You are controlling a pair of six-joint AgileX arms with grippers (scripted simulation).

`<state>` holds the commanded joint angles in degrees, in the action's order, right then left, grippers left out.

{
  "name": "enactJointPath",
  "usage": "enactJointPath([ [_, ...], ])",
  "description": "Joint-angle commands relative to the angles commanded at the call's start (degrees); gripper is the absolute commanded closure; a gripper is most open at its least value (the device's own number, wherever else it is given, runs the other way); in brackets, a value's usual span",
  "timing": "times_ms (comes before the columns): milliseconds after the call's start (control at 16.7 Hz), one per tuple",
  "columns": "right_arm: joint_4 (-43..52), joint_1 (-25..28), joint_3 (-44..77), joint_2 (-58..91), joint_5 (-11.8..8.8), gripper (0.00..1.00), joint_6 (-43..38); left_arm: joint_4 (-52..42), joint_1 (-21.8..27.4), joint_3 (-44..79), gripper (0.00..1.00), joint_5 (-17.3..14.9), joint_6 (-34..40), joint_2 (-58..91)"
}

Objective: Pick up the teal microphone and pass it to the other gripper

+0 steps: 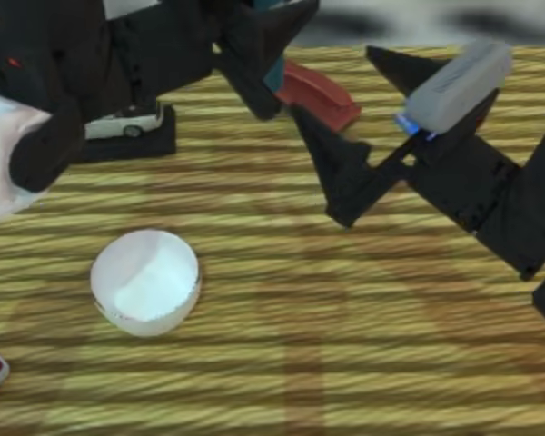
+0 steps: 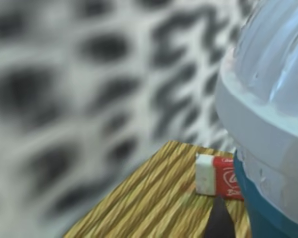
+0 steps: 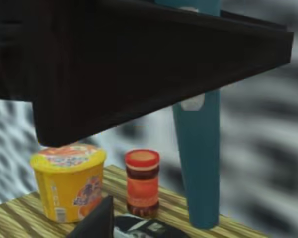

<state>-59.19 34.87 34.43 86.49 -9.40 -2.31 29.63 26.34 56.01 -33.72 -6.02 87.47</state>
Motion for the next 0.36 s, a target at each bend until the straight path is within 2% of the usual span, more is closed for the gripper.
enactJointPath([
  [180, -0.5, -0.8, -6.7, -6.1, -1.2, 0.0, -0.2, -0.2, -3.8, -1.6, 1.0, -3.1, -0.1, -1.9],
  [360, -0.8, -1.0, -8.8, -8.2, -1.7, 0.0, -0.2, -0.3, -5.4, -2.4, 1.0, -4.4, -0.2, -2.6],
])
